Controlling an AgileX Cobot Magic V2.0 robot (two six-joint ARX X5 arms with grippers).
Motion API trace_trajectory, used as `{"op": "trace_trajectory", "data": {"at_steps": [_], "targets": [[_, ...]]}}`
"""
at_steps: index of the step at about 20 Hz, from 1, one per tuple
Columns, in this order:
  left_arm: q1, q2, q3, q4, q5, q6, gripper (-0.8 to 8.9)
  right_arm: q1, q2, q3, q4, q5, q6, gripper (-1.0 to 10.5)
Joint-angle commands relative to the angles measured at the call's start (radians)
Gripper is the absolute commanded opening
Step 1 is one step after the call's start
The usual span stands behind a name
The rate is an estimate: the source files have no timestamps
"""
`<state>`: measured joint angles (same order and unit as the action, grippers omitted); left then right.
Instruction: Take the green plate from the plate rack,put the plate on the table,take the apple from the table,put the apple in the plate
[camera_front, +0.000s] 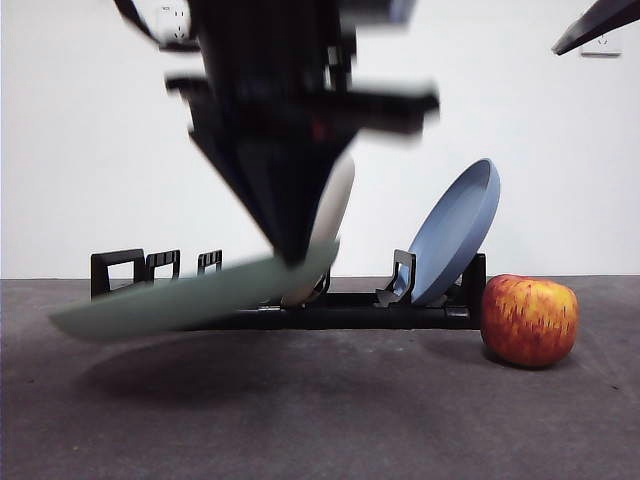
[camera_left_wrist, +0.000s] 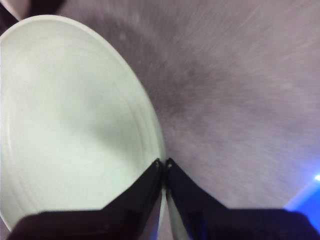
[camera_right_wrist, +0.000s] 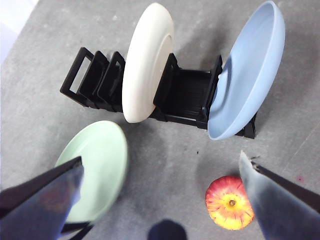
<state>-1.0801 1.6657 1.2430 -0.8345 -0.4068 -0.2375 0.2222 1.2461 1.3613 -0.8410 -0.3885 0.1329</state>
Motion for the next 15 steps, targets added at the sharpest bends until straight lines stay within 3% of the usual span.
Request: {"op": "trace_trajectory", "data": {"at_steps": [1, 7, 12, 15], "targets": [[0.023, 0.061, -0.006, 0.021, 0.0, 0.035, -0.09, 0.001, 0.002, 0.005, 0.003, 0.004, -0.013, 6.5], [0.078, 0.164, -0.006, 0.075, 0.189, 0.067, -0.09, 0.001, 0.002, 0.005, 0.003, 0.004, -0.015, 6.5], [0.097, 0.161, -0.006, 0.072, 0.196, 0.059, 0.12, 0.001, 0.002, 0.005, 0.003, 0.004, -0.015, 6.5], [0.114, 0.161, -0.006, 0.068, 0.197, 0.054, 2.38, 0.001, 0.002, 0.005, 0.003, 0.004, -0.015, 6.5]]}}
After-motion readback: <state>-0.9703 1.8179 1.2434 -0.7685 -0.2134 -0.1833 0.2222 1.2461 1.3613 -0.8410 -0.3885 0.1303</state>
